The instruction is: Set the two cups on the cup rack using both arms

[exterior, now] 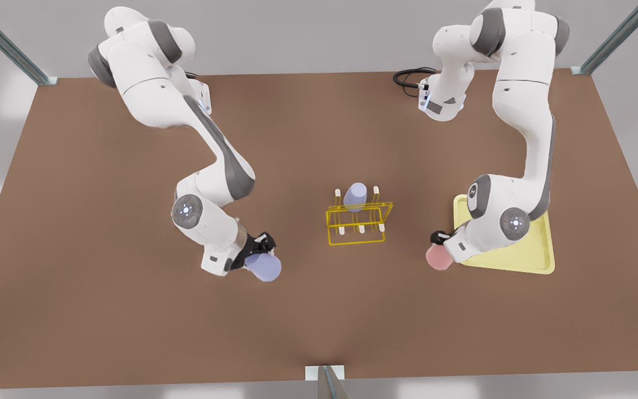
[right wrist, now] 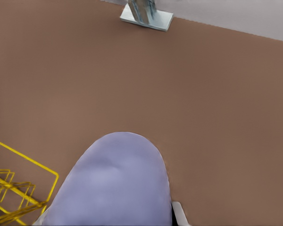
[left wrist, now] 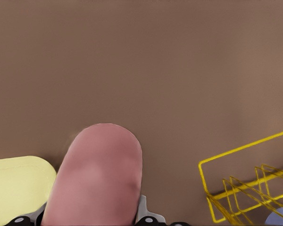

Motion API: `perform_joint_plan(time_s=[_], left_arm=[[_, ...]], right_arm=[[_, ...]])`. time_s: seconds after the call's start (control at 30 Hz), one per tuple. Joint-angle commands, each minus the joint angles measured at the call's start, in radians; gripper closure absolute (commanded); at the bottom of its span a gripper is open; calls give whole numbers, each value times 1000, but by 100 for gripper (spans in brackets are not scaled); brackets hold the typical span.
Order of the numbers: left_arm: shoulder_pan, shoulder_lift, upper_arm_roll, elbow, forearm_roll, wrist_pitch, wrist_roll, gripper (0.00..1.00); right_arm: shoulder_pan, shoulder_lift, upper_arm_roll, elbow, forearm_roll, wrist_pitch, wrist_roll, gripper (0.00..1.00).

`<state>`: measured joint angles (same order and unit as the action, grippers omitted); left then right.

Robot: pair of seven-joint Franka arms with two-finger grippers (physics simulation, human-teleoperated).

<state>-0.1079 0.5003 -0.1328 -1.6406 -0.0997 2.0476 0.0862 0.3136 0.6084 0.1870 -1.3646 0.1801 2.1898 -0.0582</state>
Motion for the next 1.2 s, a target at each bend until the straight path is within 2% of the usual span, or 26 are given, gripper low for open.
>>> perform_joint_plan(time_s=[0.0, 0.1, 0.2, 0.23, 0.5, 0.67, 0.73, 0.83, 0.87, 0.9, 1.0, 1.03, 1.07, 1.1, 1.17], left_arm=[[-9, 10, -82, 64, -3, -142, -717, 20], [-9, 84, -200, 211, -3, -158, -979, 20], [-26, 81, -234, 212, -2, -187, -1028, 20], [-32, 81, -234, 212, 3, -254, -1030, 20], [-35, 69, -260, 211, 71, -383, -1050, 19], [-46, 86, -265, 206, 72, -388, -1057, 19], [-42, 103, -265, 206, 72, -380, -1050, 0], [-38, 106, -263, 206, 74, -379, -1050, 0], [-36, 103, -261, 222, 113, -388, -1022, 0], [-3, 100, -255, 288, 127, -443, -875, 0], [103, 81, -260, 534, 331, -745, -231, 0], [151, 46, -254, 559, 341, -785, -77, 0], [-2, -187, 51, 300, 298, -615, 105, 0], [-47, -264, 139, 197, 227, -612, 115, 0], [-30, -261, 136, 212, 206, -661, 112, 0]], right_arm=[[50, 4, -1, 28, 56, 7, 100, 22], [108, 13, 0, 36, 88, 41, 129, 22], [150, 27, 5, 39, 105, 42, 130, 22], [163, 34, 5, 41, 117, 42, 135, 22], [191, 83, 25, 62, 141, 41, 141, 22], [213, 122, 23, 79, 141, 44, 138, 22], [223, 140, 23, 91, 141, 42, 136, 22], [239, 154, 23, 94, 134, 41, 136, 22], [245, 168, 23, 97, 133, 41, 138, 22], [255, 182, 22, 113, 136, 41, 141, 0], [259, 192, 22, 116, 137, 41, 139, 0], [263, 195, 20, 116, 136, 41, 139, 0], [265, 197, 20, 116, 137, 41, 139, 0], [265, 195, 22, 124, 139, 41, 143, 0], [262, 195, 19, 159, 142, 27, 143, 0]])
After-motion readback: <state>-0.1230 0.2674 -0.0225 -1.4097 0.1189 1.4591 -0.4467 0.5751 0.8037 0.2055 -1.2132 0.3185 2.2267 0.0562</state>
